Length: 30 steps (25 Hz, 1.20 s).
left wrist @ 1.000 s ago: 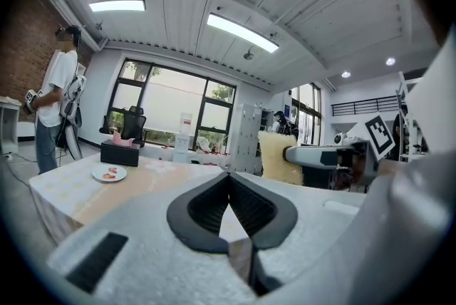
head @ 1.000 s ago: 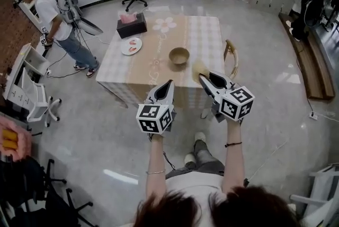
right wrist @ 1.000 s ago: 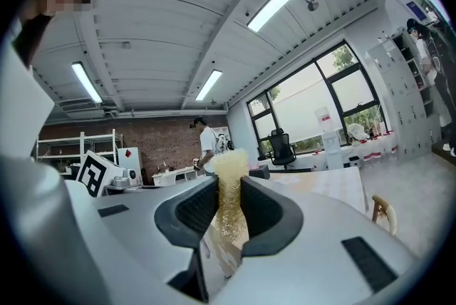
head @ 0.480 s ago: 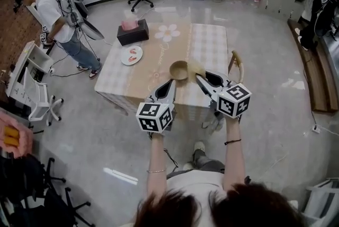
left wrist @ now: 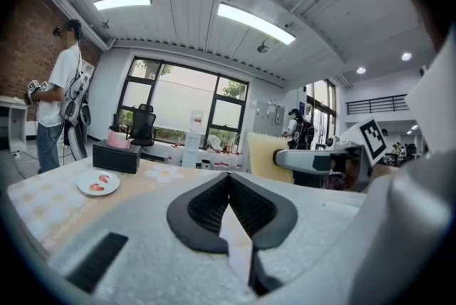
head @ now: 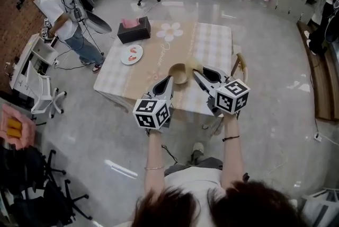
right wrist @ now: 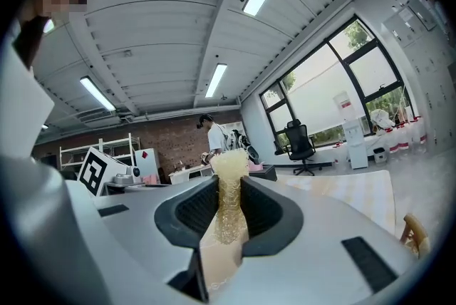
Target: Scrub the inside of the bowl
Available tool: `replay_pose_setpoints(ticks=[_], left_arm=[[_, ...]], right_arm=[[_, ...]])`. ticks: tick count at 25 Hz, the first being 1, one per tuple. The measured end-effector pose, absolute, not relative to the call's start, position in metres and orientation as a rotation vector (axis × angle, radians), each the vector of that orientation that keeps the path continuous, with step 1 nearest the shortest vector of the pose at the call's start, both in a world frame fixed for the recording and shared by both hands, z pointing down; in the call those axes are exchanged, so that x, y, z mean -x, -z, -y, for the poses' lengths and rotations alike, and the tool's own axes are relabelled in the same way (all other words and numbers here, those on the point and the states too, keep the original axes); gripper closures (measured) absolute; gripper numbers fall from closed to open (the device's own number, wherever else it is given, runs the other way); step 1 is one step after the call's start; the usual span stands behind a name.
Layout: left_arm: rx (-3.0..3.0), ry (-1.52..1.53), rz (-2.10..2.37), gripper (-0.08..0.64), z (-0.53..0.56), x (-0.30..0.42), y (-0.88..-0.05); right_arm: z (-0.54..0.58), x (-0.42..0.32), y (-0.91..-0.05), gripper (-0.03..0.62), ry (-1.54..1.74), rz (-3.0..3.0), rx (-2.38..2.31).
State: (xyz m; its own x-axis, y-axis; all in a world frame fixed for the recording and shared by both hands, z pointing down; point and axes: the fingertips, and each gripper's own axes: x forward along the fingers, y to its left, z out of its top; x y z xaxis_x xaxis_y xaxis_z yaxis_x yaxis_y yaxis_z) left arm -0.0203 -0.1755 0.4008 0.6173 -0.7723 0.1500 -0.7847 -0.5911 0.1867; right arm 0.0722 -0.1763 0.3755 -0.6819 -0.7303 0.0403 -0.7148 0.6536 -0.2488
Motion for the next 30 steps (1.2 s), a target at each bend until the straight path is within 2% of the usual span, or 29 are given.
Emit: replay_pose_setpoints(ticks=[16, 30], left_arm=[[-2.511, -0.065, 1.077, 0.549, 0.209, 0.002, -0.432], [-2.399, -0.097, 0.926, 0.549, 0.256, 0.023, -0.469]], right_arm=[[0.220, -0.069, -0.399, 0.508, 0.504, -2.820, 1.156], [0.270, -0.041, -0.426, 0.508, 0.604, -2.849, 1.165]])
